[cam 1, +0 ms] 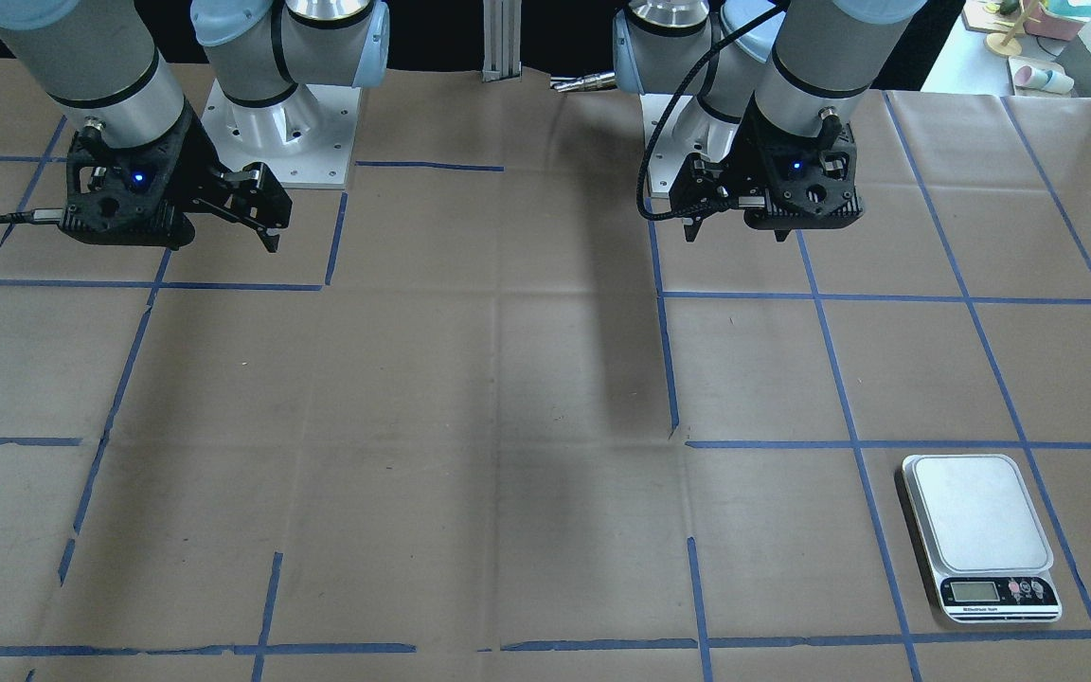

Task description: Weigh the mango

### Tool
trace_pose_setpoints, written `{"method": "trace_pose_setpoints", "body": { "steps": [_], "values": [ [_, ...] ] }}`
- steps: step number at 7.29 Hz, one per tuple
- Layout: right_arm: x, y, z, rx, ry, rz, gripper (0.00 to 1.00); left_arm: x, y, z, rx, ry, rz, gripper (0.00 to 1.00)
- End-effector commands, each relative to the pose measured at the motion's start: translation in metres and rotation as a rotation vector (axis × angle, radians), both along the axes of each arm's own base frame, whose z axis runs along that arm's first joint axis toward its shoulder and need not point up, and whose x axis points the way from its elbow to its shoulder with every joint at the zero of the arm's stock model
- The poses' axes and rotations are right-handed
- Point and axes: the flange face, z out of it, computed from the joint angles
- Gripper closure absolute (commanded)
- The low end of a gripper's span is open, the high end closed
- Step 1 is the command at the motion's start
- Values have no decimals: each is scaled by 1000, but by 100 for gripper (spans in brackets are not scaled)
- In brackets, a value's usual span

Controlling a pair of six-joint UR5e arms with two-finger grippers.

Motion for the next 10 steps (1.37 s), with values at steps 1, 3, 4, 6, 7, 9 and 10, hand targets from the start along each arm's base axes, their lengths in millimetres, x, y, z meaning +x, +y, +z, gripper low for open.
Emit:
{"method": "trace_pose_setpoints", "body": {
  "steps": [1, 3, 4, 6, 7, 9, 10],
  "values": [
    [0, 0, 0, 0, 0, 0, 0, 1, 1, 1, -1, -4, -6, 0],
    [0, 0, 0, 0, 0, 0, 0, 0, 3, 3, -4, -7, -4, 0],
    [0, 0, 0, 0, 0, 0, 0, 0, 4, 4, -4, -5, -6, 0],
    [0, 0, 0, 0, 0, 0, 0, 1, 3, 1, -3, -2, -10, 0],
    [0, 0, 0, 0, 0, 0, 0, 1, 2, 2, -5, -1, -15, 0],
    [0, 0, 0, 0, 0, 0, 0, 1, 4, 9, -21, -3, -16, 0],
    [0, 0, 0, 0, 0, 0, 0, 1, 10, 11, -15, -5, -10, 0]
  ]
}}
